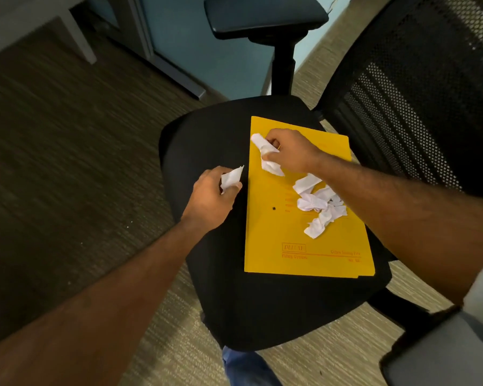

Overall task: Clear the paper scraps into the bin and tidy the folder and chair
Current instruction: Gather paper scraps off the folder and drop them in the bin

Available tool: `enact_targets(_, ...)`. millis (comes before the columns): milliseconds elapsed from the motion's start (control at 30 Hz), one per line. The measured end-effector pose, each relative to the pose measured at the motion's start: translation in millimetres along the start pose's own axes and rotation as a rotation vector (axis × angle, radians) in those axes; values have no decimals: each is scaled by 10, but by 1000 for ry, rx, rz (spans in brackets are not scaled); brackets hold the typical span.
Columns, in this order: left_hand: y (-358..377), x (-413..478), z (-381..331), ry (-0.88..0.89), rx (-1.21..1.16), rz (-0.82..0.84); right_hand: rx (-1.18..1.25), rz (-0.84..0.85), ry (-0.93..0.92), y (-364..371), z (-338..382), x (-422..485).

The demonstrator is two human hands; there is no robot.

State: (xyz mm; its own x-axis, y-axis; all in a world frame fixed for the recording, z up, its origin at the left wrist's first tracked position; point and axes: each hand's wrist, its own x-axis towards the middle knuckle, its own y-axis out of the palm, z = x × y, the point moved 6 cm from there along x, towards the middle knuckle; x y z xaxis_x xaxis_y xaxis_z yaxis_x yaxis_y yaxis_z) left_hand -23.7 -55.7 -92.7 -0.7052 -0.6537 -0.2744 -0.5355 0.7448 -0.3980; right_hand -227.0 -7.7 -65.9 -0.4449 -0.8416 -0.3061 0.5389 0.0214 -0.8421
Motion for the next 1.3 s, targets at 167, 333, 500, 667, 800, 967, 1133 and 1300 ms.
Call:
enact_targets(167, -306, -217, 109, -220, -516, -74, 656, 110, 152, 294, 550, -172)
enact_targets(333, -551, -524, 310, -335, -687, -86, 731, 142, 93, 785, 1175, -419)
enact_targets(500, -1020, -965, 702, -376, -805, -208, 692, 118, 14, 1311, 1813, -627)
enact_targets(667, -1479, -1580, 1154, -383, -760, -346, 744, 177, 42, 1928, 2426, -883)
enact_targets(800, -1794, -2132, 1611, -432, -796, -445, 768, 265, 38, 2432, 2907, -1105)
enact_targets(967, -2161, -2803, 2153, -453, -816, -561, 870, 403, 67, 3029, 3487, -1476)
enact_targets(1133, -2448, -3511, 2707, -534, -833, -696, 881, 540, 93, 3681, 3996, -1884)
enact_targets(1300, -2657, -4297, 3279, -644, -821, -795, 797, 648, 66, 4295, 4480, -2336)
